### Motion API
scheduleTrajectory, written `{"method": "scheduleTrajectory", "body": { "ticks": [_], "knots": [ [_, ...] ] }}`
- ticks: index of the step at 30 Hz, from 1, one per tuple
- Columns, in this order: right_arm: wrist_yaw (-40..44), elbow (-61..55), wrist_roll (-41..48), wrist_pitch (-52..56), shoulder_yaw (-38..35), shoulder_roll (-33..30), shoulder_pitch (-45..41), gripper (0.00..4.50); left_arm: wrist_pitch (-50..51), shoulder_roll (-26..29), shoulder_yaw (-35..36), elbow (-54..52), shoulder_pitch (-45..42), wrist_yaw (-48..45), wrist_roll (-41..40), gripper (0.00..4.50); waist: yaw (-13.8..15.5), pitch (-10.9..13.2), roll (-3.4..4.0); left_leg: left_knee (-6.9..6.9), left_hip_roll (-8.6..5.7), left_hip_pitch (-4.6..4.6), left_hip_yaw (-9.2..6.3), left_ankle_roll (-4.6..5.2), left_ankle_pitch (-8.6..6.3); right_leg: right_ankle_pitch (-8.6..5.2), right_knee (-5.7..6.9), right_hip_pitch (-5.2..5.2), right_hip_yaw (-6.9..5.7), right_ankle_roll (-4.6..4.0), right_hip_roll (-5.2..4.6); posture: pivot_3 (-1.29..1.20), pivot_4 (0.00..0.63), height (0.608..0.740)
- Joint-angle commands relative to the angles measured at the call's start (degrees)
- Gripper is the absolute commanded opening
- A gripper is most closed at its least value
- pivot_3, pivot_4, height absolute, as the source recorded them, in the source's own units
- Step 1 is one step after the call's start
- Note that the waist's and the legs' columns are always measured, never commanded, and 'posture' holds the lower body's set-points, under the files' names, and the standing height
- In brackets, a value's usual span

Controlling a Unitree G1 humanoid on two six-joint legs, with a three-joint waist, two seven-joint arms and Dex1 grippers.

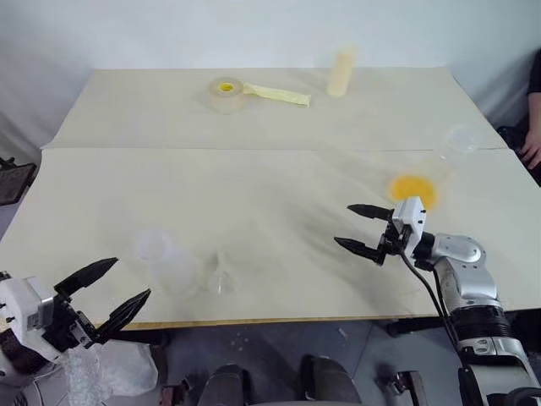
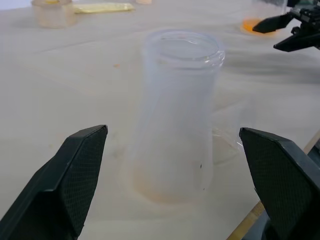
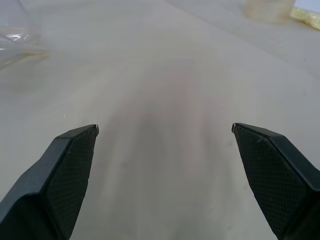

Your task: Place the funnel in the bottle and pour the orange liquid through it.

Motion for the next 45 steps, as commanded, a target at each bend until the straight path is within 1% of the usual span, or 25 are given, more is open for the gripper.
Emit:
{"method": "scheduleTrajectory", "body": {
  "ticks": [1, 5, 9, 13, 16, 19, 21, 22, 26, 31, 35, 39, 42, 45],
  "knots": [
    [-0.76, -2.74, 0.98, 0.00, -1.18, -0.57, 0.67, 4.49, 0.01, 1.36, -1.26, -0.58, -2.97, 0.52, -0.12, 4.50, 0.09, 0.00, 0.00, 0.02, 0.00, 0.00, 0.01, 0.00, 0.00, 0.00, 0.00, 0.00, 0.01, 0.00, 0.00, 0.00, 0.150, 0.740],
    [-1.44, -3.28, 1.00, 0.07, -1.19, -0.46, 1.02, 4.49, 0.40, 2.40, -3.72, 1.13, -7.18, 1.31, 1.30, 4.50, 0.19, 0.00, 0.00, 0.11, -0.01, 0.00, 0.01, 0.00, 0.00, 0.00, 0.06, 0.02, 0.02, 0.00, -0.01, 0.00, 0.150, 0.740],
    [-1.98, -4.23, 1.19, 0.29, -1.16, -0.32, 1.48, 4.49, 0.77, 2.07, -5.81, 2.70, -12.01, 3.61, 1.85, 4.50, 0.09, 0.00, 0.01, 0.11, -0.02, 0.00, 0.00, 0.00, 0.00, 0.00, 0.12, 0.01, 0.03, 0.00, -0.01, 0.00, 0.150, 0.740],
    [-2.45, -5.22, 1.40, 0.52, -1.18, -0.25, 2.08, 4.49, 2.32, 2.86, -7.49, 3.10, -12.87, 3.69, 2.34, 4.50, 0.05, 0.00, 0.01, 0.11, -0.01, 0.01, 0.00, -0.01, -0.01, 0.00, 0.14, 0.00, 0.02, 0.00, 0.00, 0.00, 0.150, 0.740],
    [-2.75, -5.59, 1.50, 0.65, -1.28, -0.25, 2.25, 4.50, 1.81, 3.21, -8.68, 3.83, -13.23, 2.52, 3.46, 3.89, 0.13, 0.00, 0.01, 0.11, -0.01, 0.01, 0.01, -0.01, -0.01, 0.00, 0.14, 0.00, 0.02, 0.00, 0.00, 0.00, 0.150, 0.740],
    [-3.00, -5.83, 1.58, 0.71, -1.32, -0.28, 2.35, 4.50, 1.69, 3.16, -9.21, 4.25, -14.33, 2.34, 3.42, 3.02, 0.21, 0.00, 0.01, 0.12, -0.01, 0.01, 0.00, -0.01, -0.01, 0.00, 0.14, 0.00, 0.02, 0.00, -0.01, 0.00, 0.150, 0.740],
    [-3.32, -6.31, 1.73, 0.88, -1.33, -0.25, 2.51, 4.50, 1.99, 3.36, -9.42, 4.38, -14.84, 2.13, 3.13, 2.36, 0.12, 0.00, 0.01, 0.12, -0.01, 0.01, 0.00, -0.01, -0.01, 0.00, 0.14, 0.00, 0.03, 0.00, -0.01, 0.00, 0.150, 0.740],
    [-3.59, -6.62, 1.88, 0.97, -1.44, -0.18, 2.64, 4.50, 2.23, 3.49, -9.48, 4.47, -15.29, 2.18, 2.87, 2.29, 0.11, 0.00, 0.01, 0.12, -0.01, 0.01, 0.01, -0.01, -0.01, 0.00, 0.15, 0.00, 0.03, 0.00, -0.01, 0.00, 0.150, 0.740],
    [-4.69, -7.90, 2.80, 1.80, -2.03, -0.03, 2.87, 4.50, 3.49, 4.24, -9.75, 5.11, -18.38, 2.46, 1.61, 2.29, 0.23, 0.01, 0.01, 0.13, -0.01, 0.01, 0.00, -0.01, -0.01, 0.00, 0.15, 0.00, 0.02, 0.00, 0.00, 0.00, 0.150, 0.740],
    [-8.34, -11.35, 3.41, 6.32, -2.31, -0.37, 3.39, 4.50, 5.20, 6.83, -11.56, 9.48, -27.98, 2.68, 2.12, 2.29, 0.32, 0.00, 0.01, 0.17, -0.02, 0.00, -0.05, -0.01, -0.01, 0.00, 0.22, 0.00, 0.01, 0.00, -0.01, 0.00, 0.150, 0.740],
    [-13.78, -14.83, 4.02, 8.15, -3.64, 1.48, 3.68, 4.50, 5.14, 8.10, -16.19, 14.28, -38.01, 1.57, 3.81, 2.29, 0.24, 0.00, 0.01, 0.15, -0.05, 0.00, -0.03, -0.01, -0.01, 0.00, 0.25, -0.03, 0.01, 0.00, -0.01, 0.00, 0.150, 0.740],
    [-18.31, -18.62, 4.32, 9.11, -4.61, 3.20, 5.15, 4.50, 3.77, 6.69, -22.02, 20.50, -48.39, 0.00, 6.29, 2.29, 0.37, 0.00, 0.00, 0.15, -0.35, -0.01, -0.05, -0.01, -0.01, 0.00, 0.31, -0.04, -0.02, 0.01, -0.02, 0.00, 0.150, 0.740],
    [-20.48, -21.85, 4.71, 9.62, -4.91, 4.07, 7.39, 4.50, 1.83, 3.92, -27.85, 26.30, -56.69, -2.16, 9.31, 2.29, 0.46, 0.00, 0.01, 0.16, -0.44, -0.03, -0.03, -0.01, 0.00, 0.01, 0.33, -0.04, -0.04, 0.02, -0.04, 0.00, 0.150, 0.740],
    [-22.15, -24.34, 5.17, 10.35, -5.32, 4.49, 9.05, 4.50, 0.76, 1.40, -31.26, 30.06, -61.59, -3.45, 11.35, 2.29, 0.30, 0.00, 0.00, 0.16, -0.51, -0.07, 0.11, -0.01, 0.00, 0.02, 0.32, -0.02, -0.10, 0.04, -0.05, 0.00, 0.150, 0.740]
  ]
}}
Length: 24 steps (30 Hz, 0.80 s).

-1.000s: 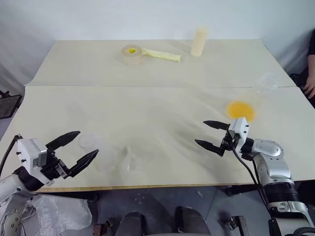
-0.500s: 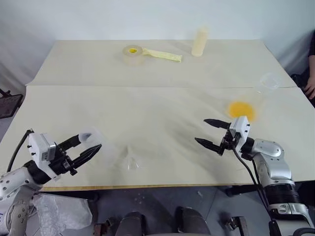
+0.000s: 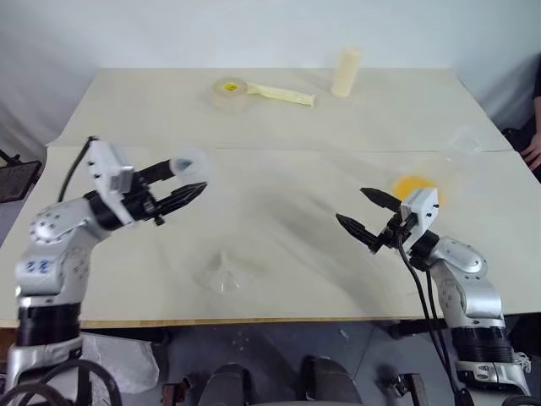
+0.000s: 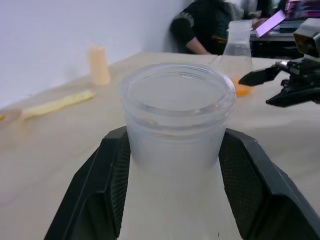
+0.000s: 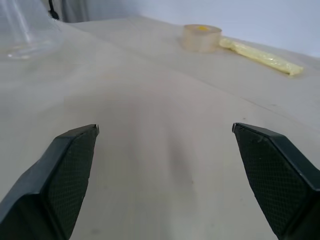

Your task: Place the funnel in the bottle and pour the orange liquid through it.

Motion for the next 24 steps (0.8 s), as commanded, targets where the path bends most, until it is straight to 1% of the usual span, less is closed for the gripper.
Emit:
{"method": "scheduleTrajectory", "body": {
  "ticks": [1, 4, 7, 9, 12, 18, 24],
  "knots": [
    [-2.12, -4.34, 1.44, 0.30, -2.09, 0.11, 1.51, 4.50, -2.28, -2.07, -3.13, 3.14, -4.32, -1.54, 2.42, 2.29, -0.14, 0.00, 0.00, -0.01, 0.00, 0.00, 0.03, 0.00, 0.00, 0.00, 0.00, -0.01, 0.00, 0.00, 0.00, 0.00, 0.150, 0.740],
    [-3.49, -6.53, 1.22, 0.05, -2.76, 0.15, 3.80, 4.50, -4.94, -6.62, -7.07, 8.63, -9.77, -3.35, 4.89, 2.29, -0.02, 0.00, -0.01, -0.02, 0.01, -0.02, 0.10, 0.00, 0.00, 0.00, -0.01, -0.02, -0.06, 0.00, 0.01, 0.00, 0.150, 0.740],
    [-5.86, -9.72, 1.24, -0.27, -4.18, 0.55, 7.03, 4.50, -7.45, -12.96, -11.60, 16.05, -15.80, -3.71, 8.56, 2.29, 0.76, 0.01, -0.02, 0.05, -0.01, -0.06, 0.09, 0.02, 0.01, 0.01, -0.01, -0.01, -0.08, 0.02, 0.00, 0.00, 0.150, 0.740],
    [-7.16, -11.34, 1.33, -0.36, -4.80, 0.75, 8.51, 4.50, -10.49, -15.40, -13.29, 20.44, -18.18, -4.47, 11.01, 2.29, 0.99, 0.01, -0.02, 0.08, -0.02, -0.11, 0.14, 0.04, 0.02, 0.03, -0.08, -0.01, -0.08, 0.06, 0.00, 0.00, 0.150, 0.740],
    [-8.01, -13.33, 1.16, -0.64, -5.40, 0.62, 10.86, 4.50, -15.42, -18.23, -14.84, 27.36, -21.15, -4.54, 14.32, 2.29, 1.03, 0.01, -0.02, 0.06, -0.01, -0.10, 0.24, 0.04, 0.03, 0.03, -0.11, -0.04, -0.06, 0.06, 0.01, 0.00, 0.150, 0.740],
    [-7.46, -14.93, 0.03, -1.30, -5.90, -0.92, 14.37, 4.50, -20.41, -24.22, -16.21, 36.97, -25.57, -3.06, 18.24, 2.29, 1.35, 0.04, -0.07, 0.06, -0.02, -0.11, 0.35, 0.09, 0.04, 0.04, -0.14, -0.06, -0.04, 0.08, -0.02, 0.00, 0.150, 0.740],
    [-7.95, -15.70, -0.07, -1.58, -6.28, -1.45, 15.62, 4.50, -24.94, -27.34, -16.55, 43.02, -27.46, -1.90, 20.95, 2.29, 1.29, 0.05, -0.09, 0.06, -0.02, -0.11, 0.35, 0.12, 0.06, 0.05, -0.15, -0.06, -0.04, 0.09, -0.03, 0.00, 0.150, 0.740]
  ]
}}
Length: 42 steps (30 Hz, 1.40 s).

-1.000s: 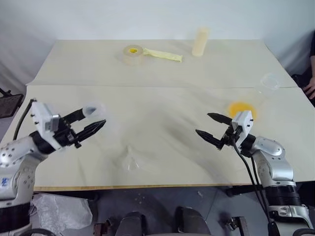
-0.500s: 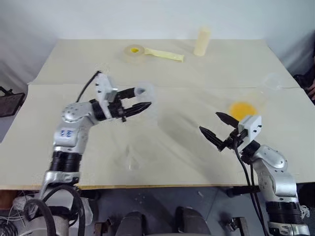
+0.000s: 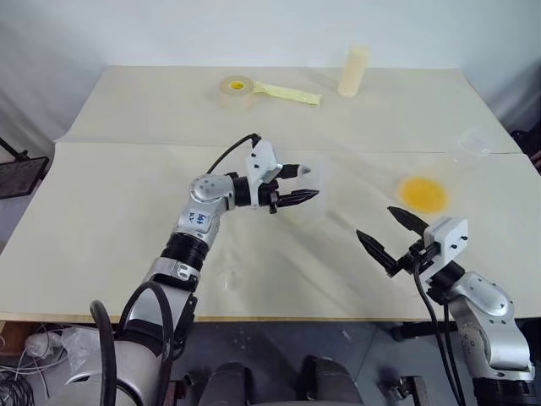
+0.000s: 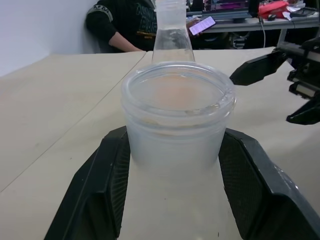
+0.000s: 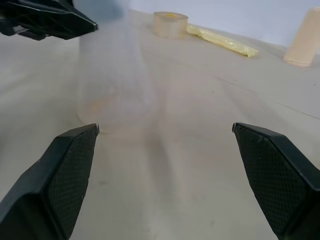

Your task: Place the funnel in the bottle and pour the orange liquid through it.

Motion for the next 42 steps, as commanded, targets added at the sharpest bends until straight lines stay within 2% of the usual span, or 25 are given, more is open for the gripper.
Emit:
{"method": "scheduleTrajectory", "body": {
  "ticks": [1, 4, 10, 11, 22, 29, 34, 42],
  "knots": [
    [-0.35, -2.78, 0.41, -1.30, -1.54, -0.67, 0.63, 4.50, -2.43, -1.26, 0.17, 0.88, -1.38, -0.07, 1.09, 2.29, 0.00, 0.00, 0.00, 0.00, 0.00, 0.00, 0.00, 0.00, 0.00, 0.00, 0.00, 0.00, 0.00, 0.00, 0.00, 0.00, 0.150, 0.740],
    [-0.38, -2.96, 0.42, -1.25, -1.56, -0.66, 0.78, 4.50, -2.88, -1.56, 0.38, 1.50, -1.42, -0.43, 1.49, 2.29, 0.00, 0.00, 0.00, 0.00, 0.00, 0.00, 0.00, 0.00, 0.00, 0.00, 0.00, 0.00, -0.01, 0.00, 0.00, 0.00, 0.150, 0.740],
    [-0.76, -2.51, 0.04, -1.14, -1.71, -0.79, 0.13, 4.50, -1.33, -2.18, -0.29, -0.23, 1.13, -1.05, 1.92, 4.29, 0.04, 0.00, 0.00, 0.01, 0.00, 0.00, -0.01, 0.01, 0.00, 0.00, 0.01, 0.00, 0.00, 0.00, 0.00, 0.00, 0.150, 0.740],
    [-0.78, -2.39, 0.01, -1.14, -1.71, -0.81, -0.01, 4.50, -1.19, -2.17, -0.23, -0.60, 1.34, -1.12, 1.89, 4.48, 0.04, 0.00, 0.00, 0.01, 0.00, 0.00, -0.01, 0.01, 0.00, 0.00, 0.01, 0.00, 0.00, 0.00, 0.00, 0.00, 0.150, 0.740],
    [-0.38, -2.11, -0.10, -0.93, -1.86, -1.09, -0.76, 4.50, 2.77, 0.59, 1.70, -7.79, 4.18, -1.49, 0.54, 4.48, 0.01, 0.00, 0.00, 0.01, 0.01, 0.00, -0.03, 0.01, 0.00, 0.00, 0.02, 0.00, 0.00, 0.00, -0.01, 0.00, 0.150, 0.740],
    [0.14, -1.56, 0.06, -0.67, -1.67, -1.73, -1.45, 4.50, 7.88, 4.33, 4.04, -16.06, 7.48, -4.95, -3.61, 4.48, -0.02, 0.00, 0.00, 0.02, 0.02, 0.01, -0.05, 0.01, 0.00, 0.00, 0.03, 0.00, 0.00, 0.00, -0.01, 0.00, 0.150, 0.740],
    [0.89, -1.39, 0.39, -0.26, -1.90, -2.50, -1.78, 4.50, 14.31, 9.59, 6.12, -24.50, 11.83, -4.79, -5.81, 4.48, -0.18, 0.00, 0.01, 0.02, 0.02, 0.01, -0.08, 0.00, 0.00, 0.00, 0.06, 0.00, 0.00, 0.00, -0.01, 0.00, 0.150, 0.740],
    [3.67, -1.80, 2.28, 1.48, -1.54, -4.14, -0.57, 4.50, 23.84, 21.54, 16.12, -40.75, 26.23, -0.67, -10.79, 4.48, -0.25, 0.00, 0.01, 0.02, 0.05, 0.03, -0.56, 0.00, 0.00, 0.00, 0.09, 0.00, 0.03, 0.00, -0.02, 0.00, 0.150, 0.740]
  ]
}}
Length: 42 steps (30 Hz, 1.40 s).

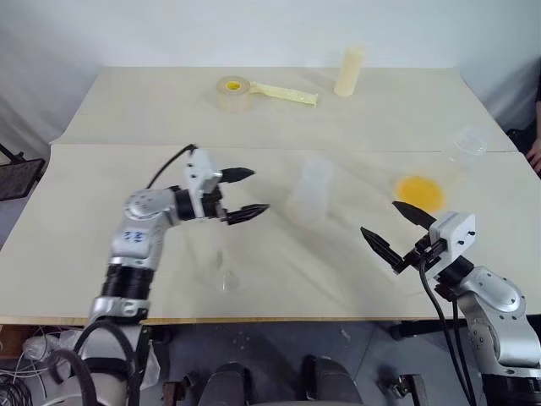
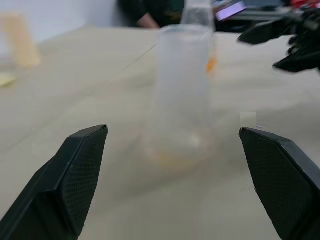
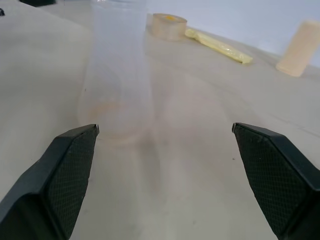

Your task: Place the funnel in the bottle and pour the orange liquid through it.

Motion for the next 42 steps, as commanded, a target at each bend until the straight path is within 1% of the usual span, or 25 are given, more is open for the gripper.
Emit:
{"method": "scheduleTrajectory", "body": {
  "ticks": [1, 3, 6, 8, 12, 16, 19, 22, 28, 32, 34, 36, 42],
  "knots": [
    [1.53, -1.14, 1.82, 0.44, -0.79, -1.09, 0.36, 4.50, 2.98, 3.23, 4.98, -8.07, 5.00, 2.19, -3.30, 4.48, 0.15, 0.00, 0.00, 0.00, -0.01, 0.00, -0.04, 0.00, 0.00, 0.00, 0.01, 0.01, 0.01, 0.00, -0.02, 0.00, 0.150, 0.740],
    [2.26, -0.75, 1.96, 0.67, -0.69, -1.33, 0.14, 4.50, 4.09, 4.53, 7.07, -10.88, 8.67, 4.10, -3.66, 4.48, 0.40, 0.00, 0.00, 0.05, -0.03, 0.00, -0.16, 0.00, 0.00, 0.00, 0.03, 0.05, 0.00, 0.00, -0.04, 0.00, 0.150, 0.740],
    [4.10, 1.09, 1.94, 0.94, -0.27, -2.04, -1.48, 4.50, 3.85, 6.32, 12.74, -15.72, 19.04, 5.92, -4.35, 4.48, 0.07, 0.00, 0.00, 0.07, -0.05, 0.00, -0.24, 0.00, 0.00, 0.00, -0.01, 0.12, 0.04, 0.00, -0.06, 0.00, 0.150, 0.740],
    [5.18, 2.34, 1.94, 1.19, 0.04, -2.36, -2.80, 4.50, 3.62, 6.44, 16.29, -19.15, 26.23, 6.94, -5.41, 4.48, -0.38, 0.00, 0.00, -0.01, -0.03, 0.06, -0.23, -0.01, -0.01, 0.00, 0.01, 0.09, 0.05, 0.00, -0.05, 0.00, 0.150, 0.740],
    [8.12, 4.30, 2.44, 1.43, 0.71, -3.13, -4.28, 4.50, 3.75, 5.83, 20.27, -25.02, 36.13, 10.67, -5.31, 4.48, -0.18, 0.01, -0.01, -0.04, 0.05, 0.05, -0.25, -0.03, -0.01, -0.01, -0.01, 0.10, 0.02, -0.01, -0.01, 0.00, 0.150, 0.740],
    [13.54, 5.64, 4.46, 0.74, 1.18, -3.55, -4.90, 4.50, 3.80, 5.00, 22.53, -30.43, 42.54, 12.40, -6.83, 4.48, 0.43, 0.00, -0.02, 0.03, 0.16, 0.06, -0.31, 0.00, -0.01, -0.01, -0.01, 0.19, 0.04, -0.01, -0.13, 0.00, 0.150, 0.740],
    [18.71, 6.40, 4.96, 1.60, 2.69, -5.60, -4.79, 4.50, 4.71, 3.68, 24.04, -35.22, 47.63, 14.29, -7.97, 4.48, 0.22, 0.00, -0.01, 0.01, 0.15, 0.06, -0.29, 0.04, -0.04, -0.01, -0.04, 0.18, 0.06, -0.02, -0.17, 0.00, 0.150, 0.740],
    [24.68, 8.25, 3.95, 0.05, 4.97, -7.90, -4.54, 4.50, 4.73, 2.87, 24.31, -38.36, 51.87, 15.39, -8.17, 4.48, 0.16, 0.00, -0.02, -0.01, 0.17, 0.08, -0.29, 0.05, -0.05, -0.01, -0.05, 0.19, 0.04, -0.02, -0.15, 0.00, 0.150, 0.740],
    [31.78, 12.38, 3.48, -1.89, 7.63, -9.65, -7.61, 4.50, 4.58, 1.75, 21.68, -42.60, 54.46, 17.61, -7.89, 4.48, 0.22, 0.00, -0.02, 0.01, 0.19, 0.09, -0.23, 0.05, -0.05, -0.02, -0.09, 0.19, 0.08, -0.03, -0.12, 0.00, 0.150, 0.740],
    [36.78, 14.67, 4.84, -3.06, 8.54, -9.27, -9.98, 4.50, 5.93, 0.73, 17.41, -46.36, 54.53, 19.76, -7.67, 4.48, 0.23, 0.00, -0.02, 0.00, 0.20, 0.09, -0.23, 0.05, -0.05, -0.02, -0.10, 0.19, 0.09, -0.03, -0.13, 0.00, 0.150, 0.740],
    [38.61, 15.30, 6.14, -2.41, 9.10, -8.47, -11.57, 4.50, 7.09, 0.34, 13.61, -47.94, 53.30, 21.10, -6.95, 4.48, 0.24, 0.00, -0.02, 0.00, 0.19, 0.09, -0.24, 0.05, -0.05, -0.01, -0.09, 0.20, 0.07, -0.03, -0.13, 0.00, 0.150, 0.740],
    [38.83, 15.97, 5.73, -2.53, 9.90, -7.81, -12.80, 4.50, 7.67, 0.36, 10.61, -48.35, 51.88, 22.02, -6.14, 4.48, 0.26, 0.00, -0.02, 0.02, 0.18, 0.10, -0.24, 0.06, -0.05, -0.01, -0.10, 0.22, 0.08, -0.03, -0.14, 0.00, 0.150, 0.740],
    [37.31, 16.41, 4.28, -3.37, 10.90, -6.31, -13.39, 4.50, 5.66, 1.48, 5.57, -45.54, 49.00, 22.97, -1.25, 4.48, 0.25, 0.00, -0.01, 0.00, 0.17, 0.11, -0.23, 0.05, -0.05, -0.02, -0.08, 0.20, 0.07, -0.03, -0.10, 0.00, 0.150, 0.740]
  ]
}}
